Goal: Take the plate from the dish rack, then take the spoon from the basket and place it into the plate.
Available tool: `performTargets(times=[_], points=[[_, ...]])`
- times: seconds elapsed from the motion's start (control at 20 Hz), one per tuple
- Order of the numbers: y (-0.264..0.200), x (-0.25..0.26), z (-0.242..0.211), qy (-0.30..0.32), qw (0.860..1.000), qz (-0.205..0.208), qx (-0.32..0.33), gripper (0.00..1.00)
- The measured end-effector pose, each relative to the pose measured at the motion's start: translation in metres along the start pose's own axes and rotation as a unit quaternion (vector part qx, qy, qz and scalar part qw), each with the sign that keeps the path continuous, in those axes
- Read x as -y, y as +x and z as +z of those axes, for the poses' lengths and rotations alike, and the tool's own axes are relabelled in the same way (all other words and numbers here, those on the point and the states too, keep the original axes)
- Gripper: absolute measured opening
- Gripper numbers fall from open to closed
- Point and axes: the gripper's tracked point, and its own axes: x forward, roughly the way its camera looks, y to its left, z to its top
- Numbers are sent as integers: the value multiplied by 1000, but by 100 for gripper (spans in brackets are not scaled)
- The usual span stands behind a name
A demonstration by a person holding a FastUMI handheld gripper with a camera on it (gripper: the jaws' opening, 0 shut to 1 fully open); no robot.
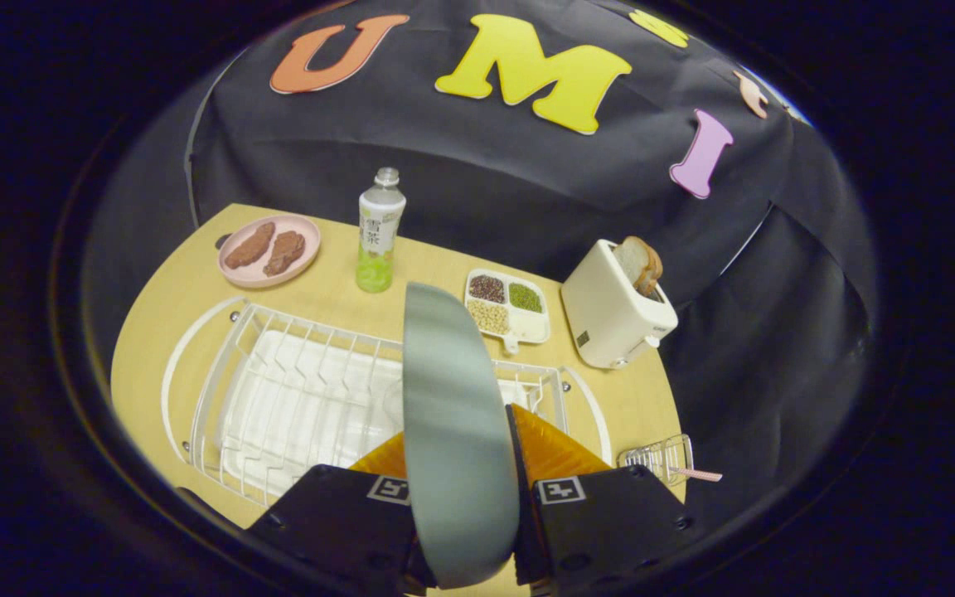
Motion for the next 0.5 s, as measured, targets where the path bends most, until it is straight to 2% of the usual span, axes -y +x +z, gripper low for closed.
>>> performTargets(times=[0.25,0.5], points=[[-60,19,-39,48,995,87,28,38],[-91,43,-119,97,984,142,49,38]])
